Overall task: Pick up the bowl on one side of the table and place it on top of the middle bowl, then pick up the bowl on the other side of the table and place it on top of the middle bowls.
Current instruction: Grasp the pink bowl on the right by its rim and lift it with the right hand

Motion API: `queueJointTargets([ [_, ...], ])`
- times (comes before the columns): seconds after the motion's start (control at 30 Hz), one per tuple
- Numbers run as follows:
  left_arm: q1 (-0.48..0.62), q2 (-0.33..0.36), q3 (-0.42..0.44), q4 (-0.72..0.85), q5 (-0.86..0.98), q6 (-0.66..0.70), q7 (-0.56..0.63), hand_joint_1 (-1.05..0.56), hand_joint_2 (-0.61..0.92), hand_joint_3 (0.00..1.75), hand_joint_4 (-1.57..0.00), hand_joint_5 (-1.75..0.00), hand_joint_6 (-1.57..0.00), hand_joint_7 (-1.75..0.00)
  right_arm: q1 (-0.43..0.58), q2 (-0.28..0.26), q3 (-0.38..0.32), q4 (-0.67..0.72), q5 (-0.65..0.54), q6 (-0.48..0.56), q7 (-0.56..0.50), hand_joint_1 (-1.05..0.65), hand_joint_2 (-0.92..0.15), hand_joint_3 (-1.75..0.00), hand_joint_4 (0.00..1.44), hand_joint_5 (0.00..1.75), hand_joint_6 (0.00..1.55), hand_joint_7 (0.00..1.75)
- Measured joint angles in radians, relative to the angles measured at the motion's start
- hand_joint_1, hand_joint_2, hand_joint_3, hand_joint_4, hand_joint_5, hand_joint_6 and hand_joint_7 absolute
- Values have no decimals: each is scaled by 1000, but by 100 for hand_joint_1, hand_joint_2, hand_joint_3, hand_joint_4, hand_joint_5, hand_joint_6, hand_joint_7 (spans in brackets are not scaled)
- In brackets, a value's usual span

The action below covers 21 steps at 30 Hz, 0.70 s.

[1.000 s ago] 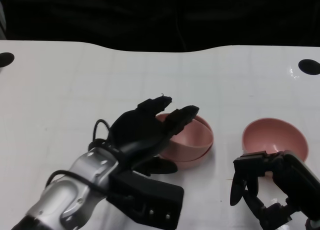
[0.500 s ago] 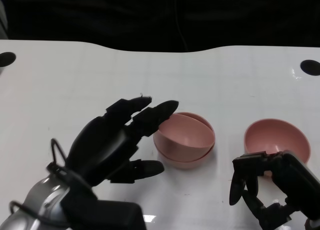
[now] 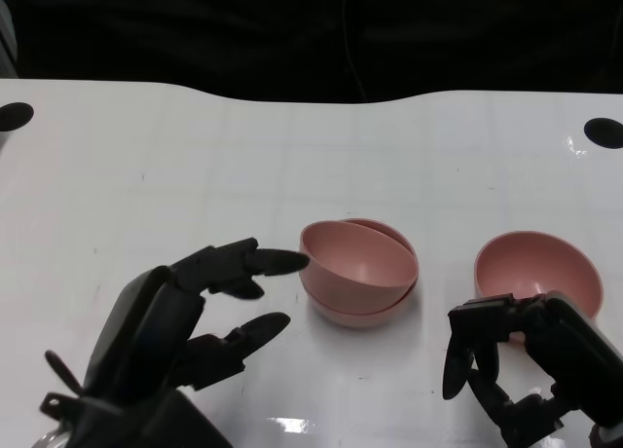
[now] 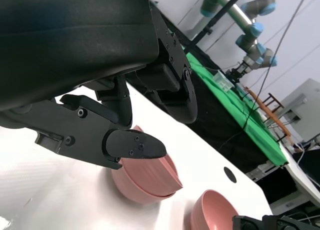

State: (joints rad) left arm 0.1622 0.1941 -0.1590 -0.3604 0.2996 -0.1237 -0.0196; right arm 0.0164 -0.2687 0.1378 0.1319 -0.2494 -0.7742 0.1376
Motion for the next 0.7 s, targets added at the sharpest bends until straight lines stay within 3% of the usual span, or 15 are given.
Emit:
queueJointTargets([
  [0.17,113,-20,25,-10,-62,-55,0,-1,53,101,-72,-135,-74,-104,2,-1,-1,0,1,-1,0,24,-4,-170,97,171,93,130],
  [0.37,174,-44,54,-7,-70,-105,15,1,34,144,-89,-161,-84,-128,0,-3,-3,8,7,-4,1,22,-5,-169,97,171,93,130],
  [0.53,172,-60,64,38,-70,-177,35,1,30,152,-90,-165,-85,-135,0,-2,-9,15,7,-14,-1,21,-5,-169,97,170,93,128],
  [0.6,160,-81,72,92,-74,-241,56,-1,28,158,-95,-170,-84,-151,0,-2,-19,17,2,-16,-14,19,-18,-145,90,149,86,110],
  [0.63,149,-97,75,129,-75,-272,71,-2,27,159,-96,-170,-83,-154,-1,-2,-28,15,-6,-15,-28,17,-21,-133,81,132,78,96],
  [0.7,129,-120,75,186,-73,-315,90,-2,25,161,-96,-171,-84,-156,2,-1,-52,-13,-38,14,-54,11,-24,-121,72,116,71,81],
])
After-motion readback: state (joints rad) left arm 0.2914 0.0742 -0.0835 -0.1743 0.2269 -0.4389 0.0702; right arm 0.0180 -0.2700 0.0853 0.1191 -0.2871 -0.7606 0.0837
